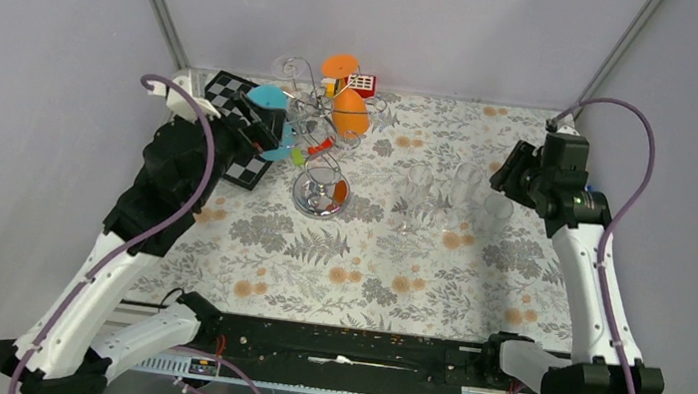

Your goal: Take the wine glass off the wine glass rack

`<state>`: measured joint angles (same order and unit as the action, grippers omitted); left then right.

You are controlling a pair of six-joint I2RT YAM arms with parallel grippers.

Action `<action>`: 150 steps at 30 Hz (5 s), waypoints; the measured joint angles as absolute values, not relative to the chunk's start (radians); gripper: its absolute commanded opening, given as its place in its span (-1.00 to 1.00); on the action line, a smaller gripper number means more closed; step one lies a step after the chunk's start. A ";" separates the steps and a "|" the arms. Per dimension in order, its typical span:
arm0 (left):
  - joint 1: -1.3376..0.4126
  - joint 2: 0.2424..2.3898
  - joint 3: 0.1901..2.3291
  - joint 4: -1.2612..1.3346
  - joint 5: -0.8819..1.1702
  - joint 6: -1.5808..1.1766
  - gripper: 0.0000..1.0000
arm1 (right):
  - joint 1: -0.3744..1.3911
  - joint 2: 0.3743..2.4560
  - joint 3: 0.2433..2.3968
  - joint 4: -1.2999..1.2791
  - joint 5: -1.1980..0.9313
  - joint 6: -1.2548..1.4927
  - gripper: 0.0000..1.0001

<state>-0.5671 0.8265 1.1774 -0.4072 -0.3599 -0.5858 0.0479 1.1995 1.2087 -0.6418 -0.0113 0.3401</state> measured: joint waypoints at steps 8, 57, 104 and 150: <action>-0.257 0.909 1.203 -0.422 -0.207 -0.749 0.88 | 0.047 1.034 1.155 -0.638 -0.089 0.348 0.15; -0.038 0.988 1.072 -0.206 0.234 -1.048 -1.00 | 0.046 0.962 1.122 -0.615 -0.233 0.414 0.19; -0.026 0.863 1.101 -0.252 0.509 -0.958 -1.00 | 0.046 0.800 1.126 -0.588 -0.367 0.482 0.29; -0.641 1.037 1.117 0.673 0.731 -1.398 -1.00 | 0.160 0.824 0.809 0.891 -0.742 1.518 0.73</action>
